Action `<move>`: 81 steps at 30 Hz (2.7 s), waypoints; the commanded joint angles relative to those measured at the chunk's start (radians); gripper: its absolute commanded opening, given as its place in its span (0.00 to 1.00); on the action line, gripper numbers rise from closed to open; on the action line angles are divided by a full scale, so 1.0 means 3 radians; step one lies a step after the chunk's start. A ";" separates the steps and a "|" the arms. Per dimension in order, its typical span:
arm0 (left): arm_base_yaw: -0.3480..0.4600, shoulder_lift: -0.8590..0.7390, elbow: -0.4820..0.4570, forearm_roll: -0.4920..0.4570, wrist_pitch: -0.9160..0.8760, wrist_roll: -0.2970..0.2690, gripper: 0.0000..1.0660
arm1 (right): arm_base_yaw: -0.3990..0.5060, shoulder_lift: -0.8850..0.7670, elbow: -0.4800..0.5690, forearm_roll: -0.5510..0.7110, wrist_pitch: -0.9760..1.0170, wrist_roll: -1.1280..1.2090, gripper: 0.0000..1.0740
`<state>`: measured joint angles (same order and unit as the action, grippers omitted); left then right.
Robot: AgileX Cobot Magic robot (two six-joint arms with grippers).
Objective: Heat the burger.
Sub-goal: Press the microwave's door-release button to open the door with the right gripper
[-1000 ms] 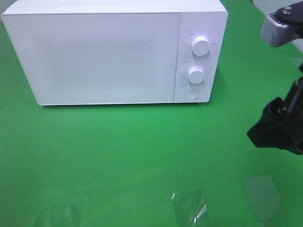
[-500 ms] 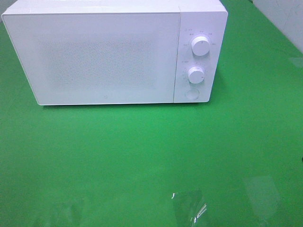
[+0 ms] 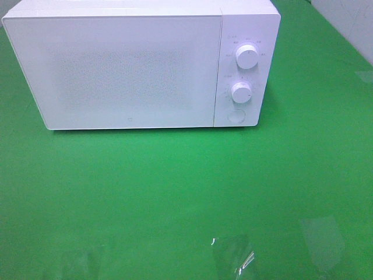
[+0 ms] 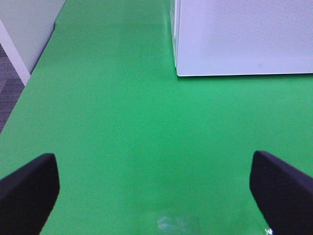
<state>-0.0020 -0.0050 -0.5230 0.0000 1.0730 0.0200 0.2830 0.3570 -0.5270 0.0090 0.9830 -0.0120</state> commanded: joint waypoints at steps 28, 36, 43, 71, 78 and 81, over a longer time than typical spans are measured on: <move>0.0003 -0.0013 0.0013 -0.0020 -0.0007 -0.0013 0.92 | -0.0603 -0.1293 0.0120 0.0097 -0.0073 -0.0127 0.69; 0.0003 -0.0013 0.0013 -0.0020 -0.0007 -0.0013 0.92 | -0.0597 -0.1293 0.0120 0.0103 -0.0083 -0.0033 0.69; 0.0003 -0.0013 0.0013 -0.0020 -0.0007 -0.0013 0.92 | -0.0597 -0.1290 0.0120 0.0103 -0.0087 -0.0017 0.69; 0.0003 -0.0013 0.0013 -0.0020 -0.0007 -0.0013 0.92 | -0.0593 0.0490 0.0163 0.0087 -0.1913 -0.0017 0.67; 0.0003 -0.0013 0.0013 -0.0020 -0.0007 -0.0013 0.92 | -0.0593 0.1030 0.0180 0.0087 -0.2483 0.0040 0.66; 0.0003 -0.0013 0.0013 -0.0020 -0.0007 -0.0013 0.92 | -0.0593 0.1197 0.0180 0.0090 -0.2670 0.0070 0.66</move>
<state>-0.0020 -0.0050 -0.5230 0.0000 1.0730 0.0200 0.1080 0.7070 -0.4770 0.0360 0.2160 0.0000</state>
